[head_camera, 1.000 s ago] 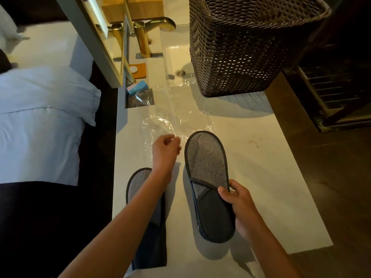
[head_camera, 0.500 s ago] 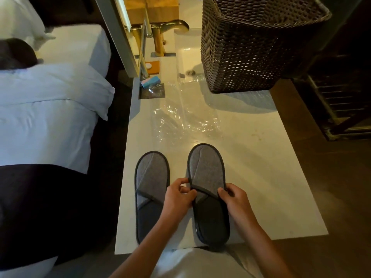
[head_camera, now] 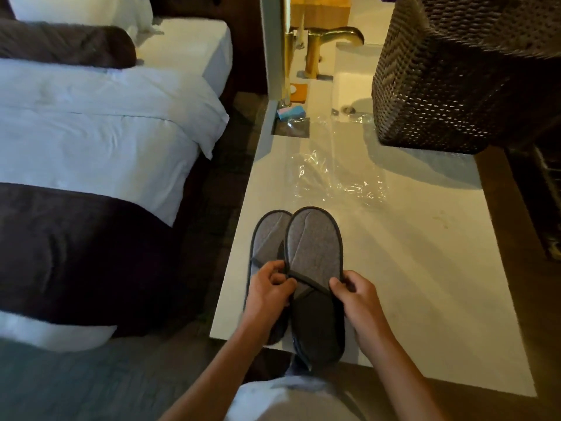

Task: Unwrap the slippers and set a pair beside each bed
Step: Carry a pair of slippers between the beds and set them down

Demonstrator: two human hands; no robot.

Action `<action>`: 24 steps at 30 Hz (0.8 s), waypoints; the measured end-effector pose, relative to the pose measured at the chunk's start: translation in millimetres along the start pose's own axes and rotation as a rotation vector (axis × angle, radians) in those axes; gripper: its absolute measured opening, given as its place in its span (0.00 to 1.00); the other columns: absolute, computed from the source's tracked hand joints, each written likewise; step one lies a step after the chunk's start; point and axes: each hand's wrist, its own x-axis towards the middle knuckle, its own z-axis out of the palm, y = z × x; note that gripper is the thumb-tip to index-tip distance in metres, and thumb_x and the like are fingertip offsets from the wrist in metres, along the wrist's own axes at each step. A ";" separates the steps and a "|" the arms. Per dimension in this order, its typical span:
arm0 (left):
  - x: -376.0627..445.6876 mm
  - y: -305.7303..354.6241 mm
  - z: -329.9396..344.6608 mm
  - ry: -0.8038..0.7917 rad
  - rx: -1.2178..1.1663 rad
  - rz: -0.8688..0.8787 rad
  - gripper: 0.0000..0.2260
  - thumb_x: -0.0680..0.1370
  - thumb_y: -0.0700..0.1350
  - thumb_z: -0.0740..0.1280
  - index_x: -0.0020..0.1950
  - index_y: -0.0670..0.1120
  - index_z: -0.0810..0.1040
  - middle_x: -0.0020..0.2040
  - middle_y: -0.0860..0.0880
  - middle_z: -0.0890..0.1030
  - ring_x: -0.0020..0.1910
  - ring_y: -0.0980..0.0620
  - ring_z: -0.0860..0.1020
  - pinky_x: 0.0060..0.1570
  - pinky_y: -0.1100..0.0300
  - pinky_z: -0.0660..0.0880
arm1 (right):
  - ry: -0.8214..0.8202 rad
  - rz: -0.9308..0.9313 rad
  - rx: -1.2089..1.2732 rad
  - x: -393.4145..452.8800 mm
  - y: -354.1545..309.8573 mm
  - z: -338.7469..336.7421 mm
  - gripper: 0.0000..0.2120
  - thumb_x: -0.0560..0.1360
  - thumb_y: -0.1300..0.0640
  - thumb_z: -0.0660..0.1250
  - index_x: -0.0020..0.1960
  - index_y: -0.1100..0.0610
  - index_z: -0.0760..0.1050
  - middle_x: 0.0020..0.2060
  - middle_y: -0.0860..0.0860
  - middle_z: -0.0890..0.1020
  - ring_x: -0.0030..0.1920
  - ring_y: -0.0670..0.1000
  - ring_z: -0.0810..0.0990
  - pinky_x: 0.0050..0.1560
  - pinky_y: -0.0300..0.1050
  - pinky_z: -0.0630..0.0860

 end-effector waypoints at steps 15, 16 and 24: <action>-93.4 -110.1 -318.9 0.439 -0.451 0.042 0.14 0.75 0.34 0.69 0.60 0.44 0.77 0.43 0.42 0.83 0.41 0.47 0.83 0.42 0.50 0.83 | -0.515 -0.131 -0.227 -112.2 -60.0 313.8 0.20 0.75 0.45 0.68 0.62 0.55 0.74 0.57 0.47 0.80 0.60 0.51 0.78 0.65 0.53 0.75; -104.0 -123.5 -343.2 0.480 -0.483 0.042 0.14 0.75 0.34 0.69 0.60 0.44 0.77 0.42 0.42 0.83 0.40 0.48 0.83 0.39 0.54 0.82 | -0.561 -0.132 -0.249 -126.9 -63.4 341.2 0.12 0.77 0.50 0.67 0.58 0.54 0.75 0.54 0.47 0.81 0.58 0.51 0.79 0.63 0.51 0.77; -190.2 -215.3 -499.9 0.845 -0.718 -0.013 0.11 0.75 0.34 0.69 0.52 0.50 0.79 0.42 0.45 0.85 0.37 0.53 0.83 0.33 0.61 0.78 | -0.934 -0.196 -0.443 -223.5 -68.5 542.0 0.05 0.78 0.57 0.66 0.52 0.54 0.79 0.49 0.51 0.85 0.48 0.49 0.85 0.51 0.47 0.83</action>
